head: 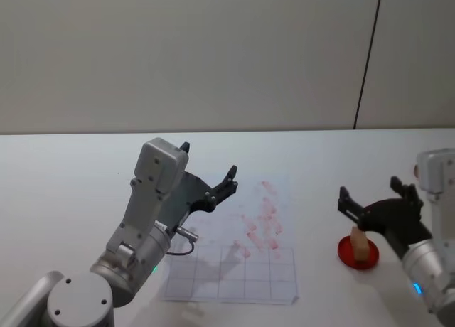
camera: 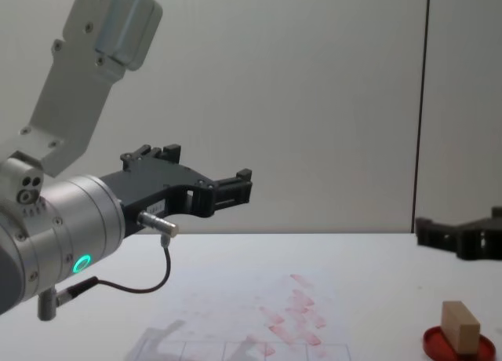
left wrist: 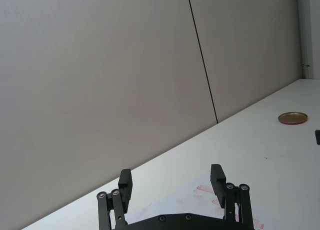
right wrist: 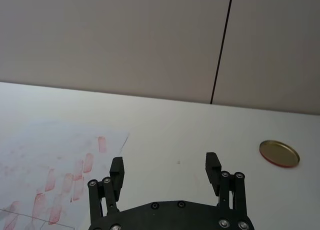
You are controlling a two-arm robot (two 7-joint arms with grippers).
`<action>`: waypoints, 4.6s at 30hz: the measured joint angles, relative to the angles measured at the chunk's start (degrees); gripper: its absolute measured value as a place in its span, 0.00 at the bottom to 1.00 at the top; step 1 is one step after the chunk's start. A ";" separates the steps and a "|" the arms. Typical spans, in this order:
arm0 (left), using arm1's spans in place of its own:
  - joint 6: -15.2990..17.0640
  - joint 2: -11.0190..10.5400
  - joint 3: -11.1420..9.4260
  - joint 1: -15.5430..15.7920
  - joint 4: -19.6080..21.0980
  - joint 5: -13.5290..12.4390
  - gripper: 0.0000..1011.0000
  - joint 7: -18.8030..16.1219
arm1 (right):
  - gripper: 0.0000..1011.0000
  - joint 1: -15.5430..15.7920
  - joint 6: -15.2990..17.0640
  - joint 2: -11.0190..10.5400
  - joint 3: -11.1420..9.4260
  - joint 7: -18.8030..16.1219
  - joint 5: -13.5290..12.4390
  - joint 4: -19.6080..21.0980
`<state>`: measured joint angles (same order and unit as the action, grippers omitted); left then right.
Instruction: Use the one hand to pick up the stamp and affix it onto the A4 paper.
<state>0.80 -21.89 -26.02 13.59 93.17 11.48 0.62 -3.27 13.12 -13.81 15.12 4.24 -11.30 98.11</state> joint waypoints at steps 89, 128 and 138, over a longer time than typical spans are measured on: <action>0.00 0.00 0.00 0.00 0.00 0.00 0.98 0.00 | 0.22 2.27 11.90 11.40 0.60 15.64 0.11 -0.76; 0.00 0.00 0.00 0.00 0.00 0.00 0.98 0.00 | 0.22 -11.31 21.97 17.75 4.52 -10.06 9.31 -11.91; 0.00 0.00 0.00 0.00 0.00 0.00 0.98 0.00 | 0.22 -14.34 27.37 19.23 4.79 -11.88 10.66 -16.89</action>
<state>0.80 -21.89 -26.02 13.59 93.18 11.48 0.62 -17.61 40.49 5.42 19.90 -7.64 -0.64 81.21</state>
